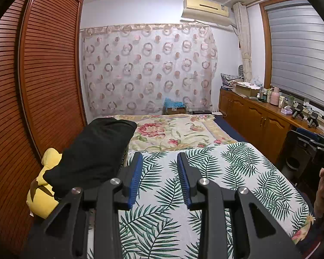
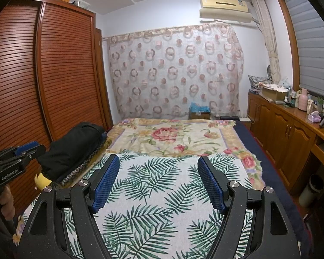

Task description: Fold small clothes

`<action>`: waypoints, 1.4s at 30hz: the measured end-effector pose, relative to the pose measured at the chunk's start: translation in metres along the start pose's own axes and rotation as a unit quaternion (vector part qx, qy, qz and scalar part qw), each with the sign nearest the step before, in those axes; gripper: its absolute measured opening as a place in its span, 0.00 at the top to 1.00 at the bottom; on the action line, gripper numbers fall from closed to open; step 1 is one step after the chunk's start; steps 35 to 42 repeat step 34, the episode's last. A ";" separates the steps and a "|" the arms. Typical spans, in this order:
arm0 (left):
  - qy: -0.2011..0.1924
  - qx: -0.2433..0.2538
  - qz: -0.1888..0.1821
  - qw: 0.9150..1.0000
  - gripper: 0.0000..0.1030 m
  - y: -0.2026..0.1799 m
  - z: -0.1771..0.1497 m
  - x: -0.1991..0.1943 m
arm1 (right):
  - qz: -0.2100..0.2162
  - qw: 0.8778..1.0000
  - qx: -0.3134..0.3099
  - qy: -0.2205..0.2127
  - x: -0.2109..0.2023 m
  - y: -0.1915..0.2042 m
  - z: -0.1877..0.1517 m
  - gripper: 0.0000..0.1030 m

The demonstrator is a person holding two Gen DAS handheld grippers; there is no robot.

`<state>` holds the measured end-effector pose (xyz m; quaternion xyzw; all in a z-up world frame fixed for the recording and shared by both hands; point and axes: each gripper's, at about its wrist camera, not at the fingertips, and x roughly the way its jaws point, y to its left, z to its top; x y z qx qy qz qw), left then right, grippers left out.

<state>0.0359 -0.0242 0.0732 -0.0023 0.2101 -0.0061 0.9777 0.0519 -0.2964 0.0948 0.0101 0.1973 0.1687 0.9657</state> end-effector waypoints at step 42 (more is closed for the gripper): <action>-0.001 0.000 0.000 1.000 0.69 0.000 -0.002 0.000 | 0.000 1.000 0.000 0.000 0.000 -0.001 0.001 0.25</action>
